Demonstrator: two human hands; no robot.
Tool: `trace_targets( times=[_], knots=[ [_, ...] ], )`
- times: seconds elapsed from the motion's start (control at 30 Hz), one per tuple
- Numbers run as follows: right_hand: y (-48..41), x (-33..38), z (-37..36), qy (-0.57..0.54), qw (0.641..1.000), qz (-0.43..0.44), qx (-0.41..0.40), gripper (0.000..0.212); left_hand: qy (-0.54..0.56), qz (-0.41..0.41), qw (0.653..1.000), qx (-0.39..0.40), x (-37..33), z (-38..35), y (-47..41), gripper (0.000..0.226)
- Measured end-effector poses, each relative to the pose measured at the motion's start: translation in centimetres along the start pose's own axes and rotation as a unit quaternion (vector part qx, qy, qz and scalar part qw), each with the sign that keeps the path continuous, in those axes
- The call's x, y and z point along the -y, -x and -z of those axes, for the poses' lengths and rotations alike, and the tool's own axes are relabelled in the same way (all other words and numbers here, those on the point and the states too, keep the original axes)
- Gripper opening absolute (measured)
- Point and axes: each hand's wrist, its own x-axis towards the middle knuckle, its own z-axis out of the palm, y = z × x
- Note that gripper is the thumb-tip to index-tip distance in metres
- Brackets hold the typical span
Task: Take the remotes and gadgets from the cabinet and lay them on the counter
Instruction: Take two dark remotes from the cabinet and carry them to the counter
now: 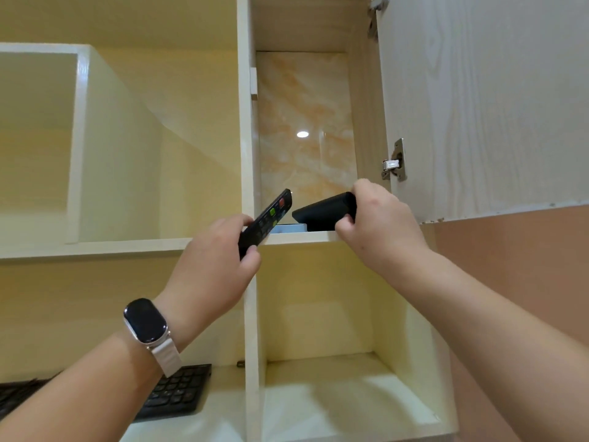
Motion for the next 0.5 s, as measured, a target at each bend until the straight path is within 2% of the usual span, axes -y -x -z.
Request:
trace_targets(
  times=[0.13, 0.27, 0.4, 0.5],
  knots=[
    [2.1, -0.5, 1.4, -0.016, 0.999, -0.022, -0.036, 0.017, 0.041, 0.034, 0.998, 0.026, -0.2, -0.7, 1.4, 0.01],
    [5.6, -1.6, 1.5, -0.092, 0.988, -0.107, -0.062, 0.019, 0.105, 0.077, 0.991, 0.027, -1.0, -1.5, 3.0, 0.01],
    [8.7, -2.5, -0.7, -0.14, 0.975, -0.174, -0.005, 0.021, 0.167, 0.11, 0.98, 0.022, -2.5, -2.5, 4.7, 0.013],
    [10.5, -2.5, -1.8, -0.178, 0.968, -0.176, 0.015, 0.013, 0.214, 0.135, 0.967, 0.026, -3.5, -2.7, 6.0, 0.014]
  ],
)
